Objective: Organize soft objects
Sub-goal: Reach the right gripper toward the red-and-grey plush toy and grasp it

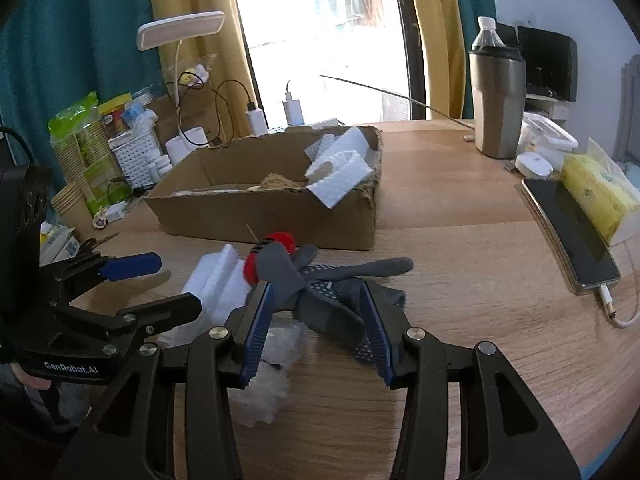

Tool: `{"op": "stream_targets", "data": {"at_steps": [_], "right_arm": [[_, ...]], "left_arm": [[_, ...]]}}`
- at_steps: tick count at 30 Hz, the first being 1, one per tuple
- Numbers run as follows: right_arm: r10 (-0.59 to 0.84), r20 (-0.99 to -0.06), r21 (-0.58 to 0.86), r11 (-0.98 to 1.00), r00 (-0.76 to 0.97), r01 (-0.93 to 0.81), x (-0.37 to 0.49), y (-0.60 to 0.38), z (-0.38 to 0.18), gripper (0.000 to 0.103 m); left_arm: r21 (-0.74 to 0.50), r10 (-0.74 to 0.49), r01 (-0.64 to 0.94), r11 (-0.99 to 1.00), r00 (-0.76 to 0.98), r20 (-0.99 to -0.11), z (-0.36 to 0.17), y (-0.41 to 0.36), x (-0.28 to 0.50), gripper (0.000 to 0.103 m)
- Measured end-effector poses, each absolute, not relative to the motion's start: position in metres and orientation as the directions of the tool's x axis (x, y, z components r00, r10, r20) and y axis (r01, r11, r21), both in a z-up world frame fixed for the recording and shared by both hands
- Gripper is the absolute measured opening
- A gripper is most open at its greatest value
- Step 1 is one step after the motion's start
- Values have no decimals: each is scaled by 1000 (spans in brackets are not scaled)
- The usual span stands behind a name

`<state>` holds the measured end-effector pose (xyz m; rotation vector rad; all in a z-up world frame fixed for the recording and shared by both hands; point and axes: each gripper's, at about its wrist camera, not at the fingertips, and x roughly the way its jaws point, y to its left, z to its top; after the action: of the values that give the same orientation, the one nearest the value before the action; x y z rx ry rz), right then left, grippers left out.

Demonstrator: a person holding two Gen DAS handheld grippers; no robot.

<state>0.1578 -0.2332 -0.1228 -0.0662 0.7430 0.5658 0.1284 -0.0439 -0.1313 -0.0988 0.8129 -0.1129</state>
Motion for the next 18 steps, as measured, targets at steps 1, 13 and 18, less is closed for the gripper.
{"op": "stream_targets", "data": {"at_steps": [1, 13, 18], "right_arm": [[466, -657, 142, 848, 593, -510, 159, -234, -124, 47], [498, -665, 200, 837, 557, -510, 176, -240, -132, 56], [495, -671, 219, 843, 551, -491, 182, -241, -132, 56]], "left_arm": [[-123, -134, 65, 990, 674, -726, -133, -46, 130, 85], [-46, -76, 65, 997, 627, -775, -149, -61, 148, 84], [-26, -67, 76, 997, 609, -790, -153, -65, 153, 64]]}}
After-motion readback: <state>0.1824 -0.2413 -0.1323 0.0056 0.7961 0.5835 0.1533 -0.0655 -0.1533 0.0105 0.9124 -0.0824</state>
